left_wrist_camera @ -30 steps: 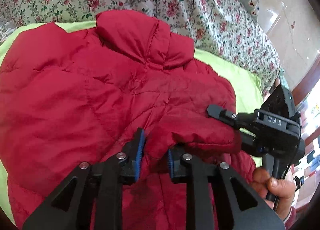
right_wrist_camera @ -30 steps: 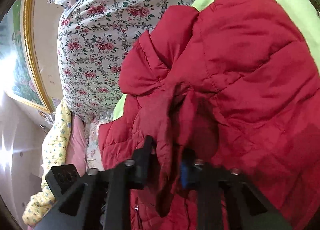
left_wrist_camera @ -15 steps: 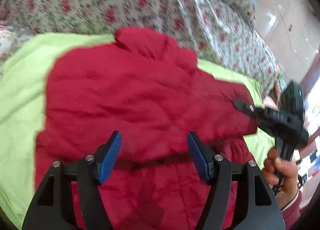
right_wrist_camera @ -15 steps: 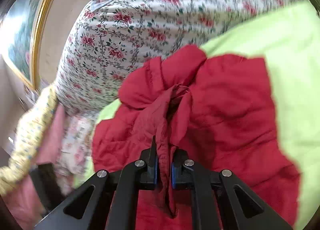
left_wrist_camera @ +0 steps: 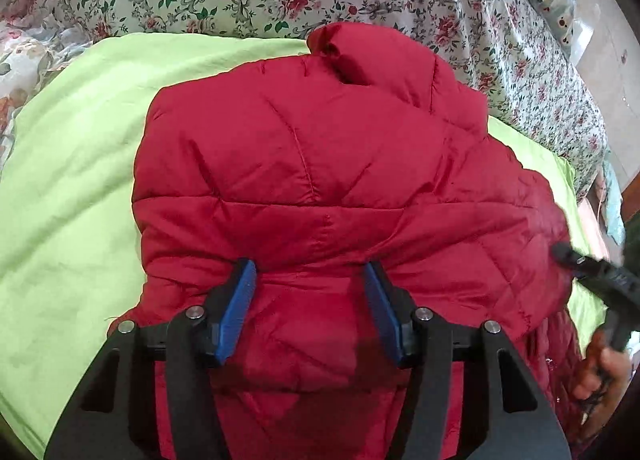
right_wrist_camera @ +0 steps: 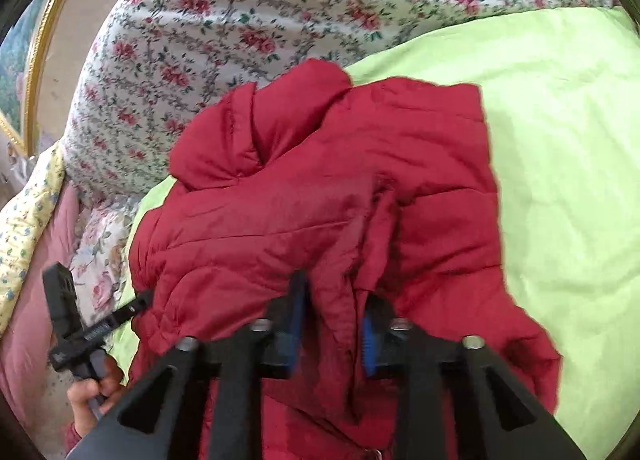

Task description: Fold large clothes

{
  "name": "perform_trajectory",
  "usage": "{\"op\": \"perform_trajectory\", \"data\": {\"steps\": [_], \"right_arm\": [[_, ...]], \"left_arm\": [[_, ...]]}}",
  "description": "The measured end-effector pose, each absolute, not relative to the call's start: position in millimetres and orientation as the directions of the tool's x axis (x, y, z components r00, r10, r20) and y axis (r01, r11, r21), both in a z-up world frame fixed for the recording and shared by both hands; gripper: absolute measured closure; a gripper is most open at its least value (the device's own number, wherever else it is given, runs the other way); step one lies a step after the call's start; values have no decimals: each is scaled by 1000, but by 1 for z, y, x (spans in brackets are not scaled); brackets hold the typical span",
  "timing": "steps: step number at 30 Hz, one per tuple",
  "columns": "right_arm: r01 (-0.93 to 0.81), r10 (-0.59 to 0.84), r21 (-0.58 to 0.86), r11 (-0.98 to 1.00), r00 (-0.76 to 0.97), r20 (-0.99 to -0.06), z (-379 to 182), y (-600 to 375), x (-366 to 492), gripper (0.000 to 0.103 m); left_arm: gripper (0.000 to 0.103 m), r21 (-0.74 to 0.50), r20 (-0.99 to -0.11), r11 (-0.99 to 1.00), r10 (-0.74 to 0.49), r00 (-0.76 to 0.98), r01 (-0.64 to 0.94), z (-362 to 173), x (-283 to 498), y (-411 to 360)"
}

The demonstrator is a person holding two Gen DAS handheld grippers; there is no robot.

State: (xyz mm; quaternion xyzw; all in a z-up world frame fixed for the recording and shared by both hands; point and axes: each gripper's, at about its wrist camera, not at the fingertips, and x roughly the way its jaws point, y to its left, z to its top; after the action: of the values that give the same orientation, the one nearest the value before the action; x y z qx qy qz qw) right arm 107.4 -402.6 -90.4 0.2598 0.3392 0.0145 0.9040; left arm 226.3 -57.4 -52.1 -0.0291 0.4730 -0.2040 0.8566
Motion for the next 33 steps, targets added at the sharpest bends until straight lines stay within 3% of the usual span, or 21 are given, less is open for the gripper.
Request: {"op": "perform_trajectory", "data": {"steps": [3, 5, 8, 14, 21, 25, 30, 33], "right_arm": [[210, 22, 357, 910, 836, -548, -60, -394, 82, 67], [186, 6, 326, 927, 861, -508, -47, -381, 74, 66], [70, 104, 285, 956, 826, -553, -53, -348, 89, 68], [144, 10, 162, 976, 714, -700, -109, -336, 131, 72], [157, 9, 170, 973, 708, -706, -118, -345, 136, 72], [138, 50, 214, 967, 721, -692, -100, -343, 118, 68], [60, 115, 244, 968, 758, -642, -70, -343, 55, 45], [38, 142, 263, 964, 765, -629, -63, -349, 16, 42]], "left_arm": [[47, -242, -797, 918, -372, 476, 313, -54, 224, -56], [47, -235, -798, 922, -364, 481, 308, -55, 224, -58], [47, -219, -799, 927, -350, 489, 305, -57, 224, -61], [47, -230, -795, 919, -367, 483, 320, -49, 216, -53], [47, -237, -813, 926, -354, 462, 293, -52, 206, -36], [47, -279, -803, 920, -381, 458, 276, -37, 194, -22], [47, -298, -791, 910, -404, 459, 289, -19, 155, 0], [47, -315, -790, 908, -411, 454, 275, -16, 129, 18]]}}
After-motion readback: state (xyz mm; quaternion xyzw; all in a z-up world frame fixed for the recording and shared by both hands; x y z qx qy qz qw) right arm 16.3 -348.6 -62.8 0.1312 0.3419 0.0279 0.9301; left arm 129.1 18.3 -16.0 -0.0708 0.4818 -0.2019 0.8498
